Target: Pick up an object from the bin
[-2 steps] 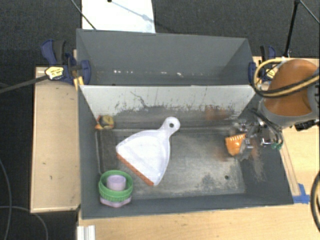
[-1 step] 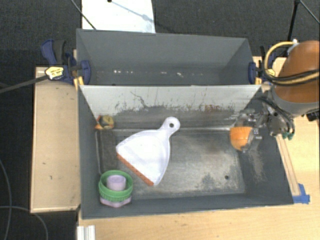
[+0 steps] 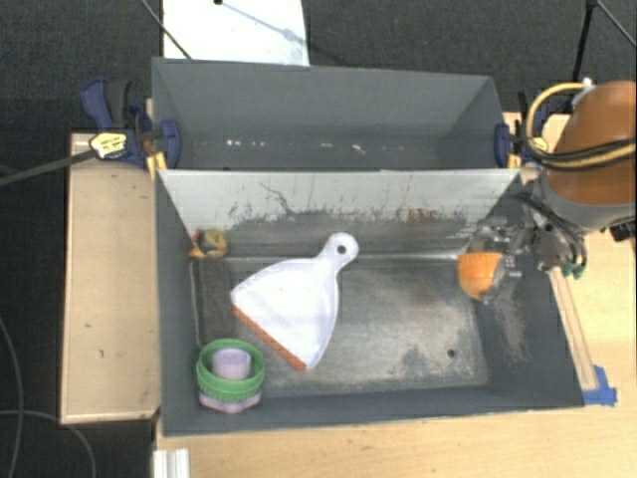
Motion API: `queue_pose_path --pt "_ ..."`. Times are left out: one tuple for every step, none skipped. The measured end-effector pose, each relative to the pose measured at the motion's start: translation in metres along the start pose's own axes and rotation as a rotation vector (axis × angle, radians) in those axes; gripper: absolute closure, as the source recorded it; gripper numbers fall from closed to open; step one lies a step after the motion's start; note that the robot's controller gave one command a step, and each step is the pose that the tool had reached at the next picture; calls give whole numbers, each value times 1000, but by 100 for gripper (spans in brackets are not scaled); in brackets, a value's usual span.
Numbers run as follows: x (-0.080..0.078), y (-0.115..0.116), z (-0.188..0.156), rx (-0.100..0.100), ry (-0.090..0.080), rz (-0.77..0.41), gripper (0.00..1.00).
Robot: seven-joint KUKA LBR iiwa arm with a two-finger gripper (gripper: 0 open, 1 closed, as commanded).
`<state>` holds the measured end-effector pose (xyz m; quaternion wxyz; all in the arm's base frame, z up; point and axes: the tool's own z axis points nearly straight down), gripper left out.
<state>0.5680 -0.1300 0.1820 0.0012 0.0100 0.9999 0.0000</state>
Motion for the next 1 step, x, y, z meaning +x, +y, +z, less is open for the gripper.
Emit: queue_pose_path --pt "8 -8 -40 -2 6 16 100"
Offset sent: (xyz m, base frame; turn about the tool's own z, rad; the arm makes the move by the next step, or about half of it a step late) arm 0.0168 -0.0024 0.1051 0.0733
